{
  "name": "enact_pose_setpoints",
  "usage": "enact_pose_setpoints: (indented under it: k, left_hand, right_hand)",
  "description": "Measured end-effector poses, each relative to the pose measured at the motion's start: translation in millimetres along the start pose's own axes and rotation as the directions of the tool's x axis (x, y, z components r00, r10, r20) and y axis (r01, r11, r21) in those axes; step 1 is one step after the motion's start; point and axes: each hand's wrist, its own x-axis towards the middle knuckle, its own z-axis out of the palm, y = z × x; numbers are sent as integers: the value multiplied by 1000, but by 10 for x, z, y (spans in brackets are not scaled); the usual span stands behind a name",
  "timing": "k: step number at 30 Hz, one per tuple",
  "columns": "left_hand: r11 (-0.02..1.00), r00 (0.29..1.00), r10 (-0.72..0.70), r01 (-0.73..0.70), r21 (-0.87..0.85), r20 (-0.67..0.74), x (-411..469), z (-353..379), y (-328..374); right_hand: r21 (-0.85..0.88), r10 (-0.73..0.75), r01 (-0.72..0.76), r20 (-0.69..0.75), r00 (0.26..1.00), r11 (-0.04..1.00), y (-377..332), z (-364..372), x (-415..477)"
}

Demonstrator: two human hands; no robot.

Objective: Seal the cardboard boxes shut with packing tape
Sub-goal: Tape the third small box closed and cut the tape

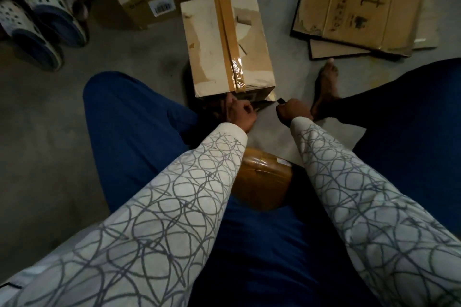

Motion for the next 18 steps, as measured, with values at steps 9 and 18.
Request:
enact_pose_setpoints:
  k: [9,18]
  left_hand:
    - [985,988,107,-121,120,114,-173,-20,-22]
    - [981,984,35,-68,183,177,-108,-33,32]
  right_hand:
    - [152,12,-9,-19,1000,988,-62,99,6]
    - [207,-23,23,-6,1000,978,-73,172,15]
